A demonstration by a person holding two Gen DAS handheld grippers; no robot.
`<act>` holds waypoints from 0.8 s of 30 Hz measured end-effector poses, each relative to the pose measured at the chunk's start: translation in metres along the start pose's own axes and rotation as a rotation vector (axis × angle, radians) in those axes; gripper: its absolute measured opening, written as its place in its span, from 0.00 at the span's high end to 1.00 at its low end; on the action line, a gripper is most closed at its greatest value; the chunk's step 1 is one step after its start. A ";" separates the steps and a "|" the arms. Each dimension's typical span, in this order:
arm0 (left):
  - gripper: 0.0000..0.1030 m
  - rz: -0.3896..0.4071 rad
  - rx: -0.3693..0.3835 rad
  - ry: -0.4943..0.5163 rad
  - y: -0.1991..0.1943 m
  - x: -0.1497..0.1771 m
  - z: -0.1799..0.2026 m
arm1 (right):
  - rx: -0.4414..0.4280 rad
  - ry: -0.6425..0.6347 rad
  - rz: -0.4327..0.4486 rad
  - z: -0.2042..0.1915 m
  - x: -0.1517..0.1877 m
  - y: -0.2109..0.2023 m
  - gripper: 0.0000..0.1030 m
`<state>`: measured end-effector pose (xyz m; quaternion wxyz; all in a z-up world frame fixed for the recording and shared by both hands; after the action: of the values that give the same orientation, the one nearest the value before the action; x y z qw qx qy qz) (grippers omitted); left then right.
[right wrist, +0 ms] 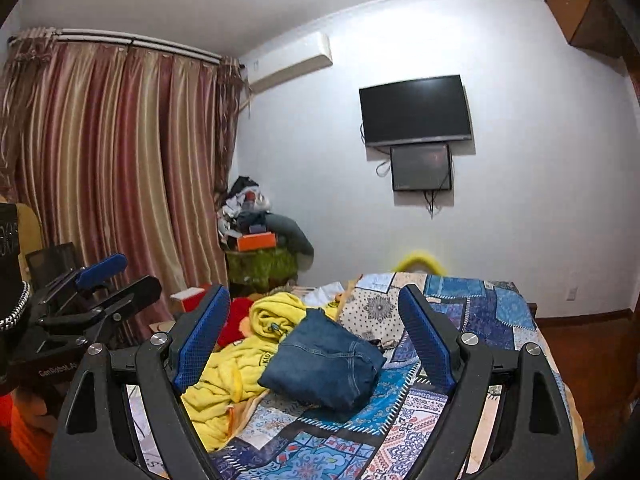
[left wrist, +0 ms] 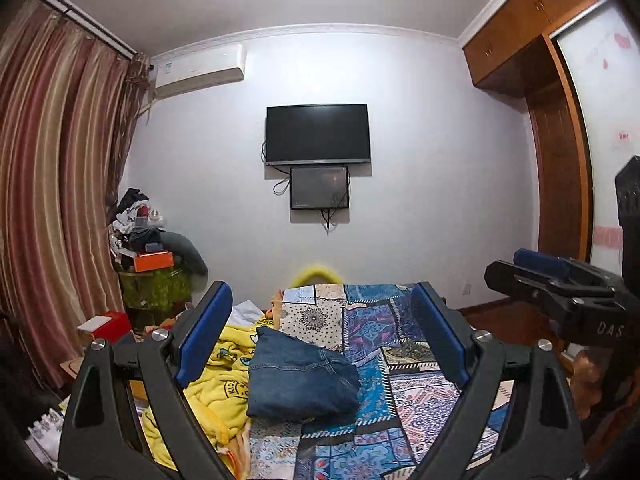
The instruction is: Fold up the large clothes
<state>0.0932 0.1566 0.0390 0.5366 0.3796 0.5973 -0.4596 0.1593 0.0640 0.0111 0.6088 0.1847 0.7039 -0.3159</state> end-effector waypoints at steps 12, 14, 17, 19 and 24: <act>0.04 -0.015 -0.059 -0.029 -0.013 0.012 0.001 | 0.039 0.009 -0.036 -0.002 0.015 -0.005 0.16; 0.03 -0.017 -0.064 -0.032 -0.012 0.013 0.000 | 0.064 -0.001 -0.036 -0.002 0.016 -0.006 0.06; 0.02 -0.021 -0.068 -0.032 -0.009 0.015 -0.001 | 0.079 -0.004 -0.031 -0.002 0.017 -0.007 0.04; 0.02 -0.023 -0.074 -0.031 -0.008 0.016 -0.002 | 0.086 0.006 -0.033 -0.001 0.018 -0.007 0.03; 0.02 -0.025 -0.074 -0.028 -0.009 0.018 0.001 | 0.118 0.016 -0.035 0.004 0.021 -0.007 0.00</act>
<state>0.0825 0.1524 0.0223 0.5527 0.3458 0.6110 -0.4489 0.1538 0.0537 -0.0078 0.5856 0.2102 0.6921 -0.3659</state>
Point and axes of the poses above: each gripper's, at about its wrist camera, not at the fingertips, and y roughly the way its jaws point, z to its right, x to its underside, the point moved 8 cm from there along y, roughly the way its jaws point, and after that the axes turned 6 degrees about -z, right-handed, at the moved point
